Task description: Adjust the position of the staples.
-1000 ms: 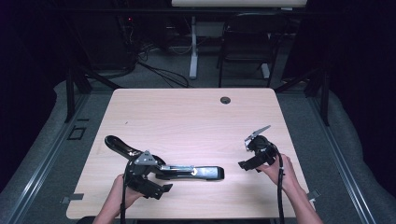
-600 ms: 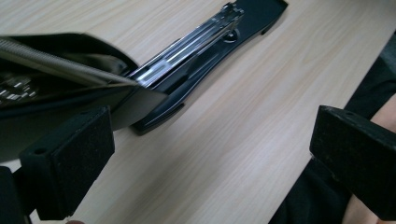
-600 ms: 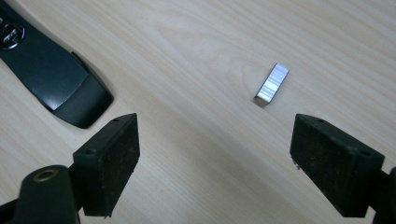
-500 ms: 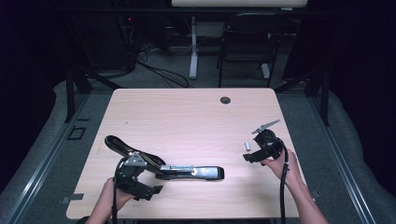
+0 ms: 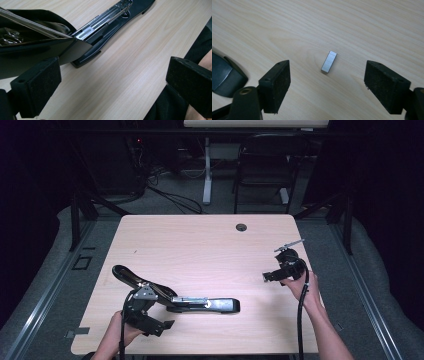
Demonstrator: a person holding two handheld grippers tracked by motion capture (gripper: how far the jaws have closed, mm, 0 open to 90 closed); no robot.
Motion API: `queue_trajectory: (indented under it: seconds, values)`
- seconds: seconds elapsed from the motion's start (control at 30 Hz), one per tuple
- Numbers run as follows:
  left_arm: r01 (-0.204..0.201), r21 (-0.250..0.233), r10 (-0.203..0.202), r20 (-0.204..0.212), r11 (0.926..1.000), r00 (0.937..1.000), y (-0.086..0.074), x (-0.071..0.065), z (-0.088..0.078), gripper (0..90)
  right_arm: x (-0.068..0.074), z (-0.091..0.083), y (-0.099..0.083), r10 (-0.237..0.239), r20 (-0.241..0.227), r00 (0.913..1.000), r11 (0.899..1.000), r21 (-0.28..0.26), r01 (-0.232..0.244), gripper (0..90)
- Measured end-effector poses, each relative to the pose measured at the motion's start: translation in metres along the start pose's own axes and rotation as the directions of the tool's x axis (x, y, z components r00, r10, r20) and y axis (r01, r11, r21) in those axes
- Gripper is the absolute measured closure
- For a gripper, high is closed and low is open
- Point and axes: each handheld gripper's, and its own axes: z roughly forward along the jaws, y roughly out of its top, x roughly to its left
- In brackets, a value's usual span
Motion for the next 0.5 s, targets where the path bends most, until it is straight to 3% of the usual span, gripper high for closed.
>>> queue_trajectory:
  seconds: [0.07,0.5]
  values:
    - [-0.008,0.011,0.008,-0.002,0.9999,1.0000,0.000,-0.001,0.001,0.2,-0.003,0.007,0.003,0.030,0.001,0.9995,0.999,0.013,-0.030,28.0]
    - [-0.021,0.044,0.021,-0.005,0.9988,0.9998,-0.001,0.001,0.005,0.2,-0.001,0.047,0.015,0.056,0.067,0.9962,0.991,0.119,-0.064,52.0]
